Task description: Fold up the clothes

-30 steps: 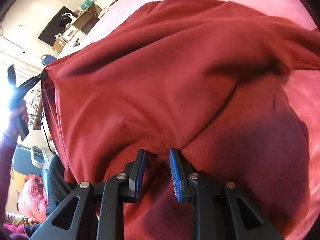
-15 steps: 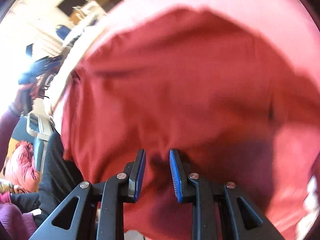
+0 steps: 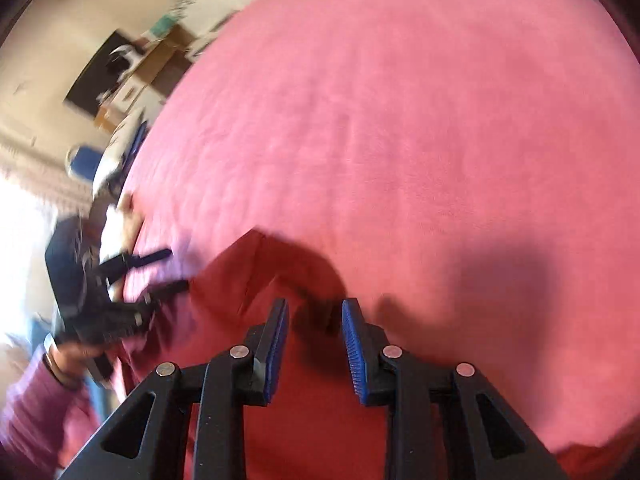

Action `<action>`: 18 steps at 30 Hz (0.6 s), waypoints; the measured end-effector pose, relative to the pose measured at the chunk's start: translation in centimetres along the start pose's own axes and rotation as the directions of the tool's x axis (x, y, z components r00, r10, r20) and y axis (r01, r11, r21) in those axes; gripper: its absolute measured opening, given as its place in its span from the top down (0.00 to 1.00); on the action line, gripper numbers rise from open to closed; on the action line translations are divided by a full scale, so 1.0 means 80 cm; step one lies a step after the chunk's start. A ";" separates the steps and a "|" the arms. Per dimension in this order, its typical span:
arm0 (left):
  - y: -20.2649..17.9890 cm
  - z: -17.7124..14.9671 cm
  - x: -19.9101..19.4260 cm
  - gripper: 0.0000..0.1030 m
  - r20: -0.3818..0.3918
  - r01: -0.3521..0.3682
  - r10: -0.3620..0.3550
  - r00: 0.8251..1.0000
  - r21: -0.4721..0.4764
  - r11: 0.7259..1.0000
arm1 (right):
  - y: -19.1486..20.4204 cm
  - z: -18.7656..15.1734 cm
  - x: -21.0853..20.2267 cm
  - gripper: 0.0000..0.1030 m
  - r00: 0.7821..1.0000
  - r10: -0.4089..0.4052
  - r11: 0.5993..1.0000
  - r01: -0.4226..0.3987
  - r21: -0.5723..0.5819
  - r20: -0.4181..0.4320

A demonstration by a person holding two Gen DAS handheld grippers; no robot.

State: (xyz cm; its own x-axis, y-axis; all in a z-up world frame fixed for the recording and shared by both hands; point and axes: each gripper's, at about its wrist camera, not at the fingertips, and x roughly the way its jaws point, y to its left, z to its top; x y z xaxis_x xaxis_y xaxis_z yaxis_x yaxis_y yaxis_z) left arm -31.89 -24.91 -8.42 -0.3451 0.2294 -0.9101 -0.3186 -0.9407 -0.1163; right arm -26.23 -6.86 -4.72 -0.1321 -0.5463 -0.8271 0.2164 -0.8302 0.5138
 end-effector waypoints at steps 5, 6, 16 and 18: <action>-0.012 -0.015 0.012 0.20 -0.016 0.107 -0.106 0.994 0.091 0.990 | -0.014 0.016 0.057 0.68 0.989 0.086 0.993 -0.075 0.092 -0.121; -0.019 -0.021 0.014 0.19 -0.032 0.103 -0.100 0.994 0.127 0.986 | -0.014 0.015 0.061 0.66 0.987 0.105 0.990 -0.092 0.103 -0.123; -0.038 -0.002 -0.013 0.88 0.119 -0.047 0.039 0.992 0.058 0.997 | 0.078 0.029 0.054 0.92 0.999 0.027 0.994 -0.030 -0.105 -0.032; -0.035 0.007 -0.034 0.88 0.205 -0.101 0.088 0.975 0.049 0.994 | 0.109 0.042 0.022 0.93 0.996 -0.019 0.980 0.037 -0.196 0.091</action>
State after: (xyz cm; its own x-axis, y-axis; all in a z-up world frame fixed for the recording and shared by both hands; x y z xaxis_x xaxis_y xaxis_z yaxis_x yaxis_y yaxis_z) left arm -30.56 -22.72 -5.39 -0.5460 0.1917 -0.8156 -0.3250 -0.9457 -0.0047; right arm -27.80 -15.38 -0.94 -0.2237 -0.5384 -0.8125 0.3971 -0.8116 0.4285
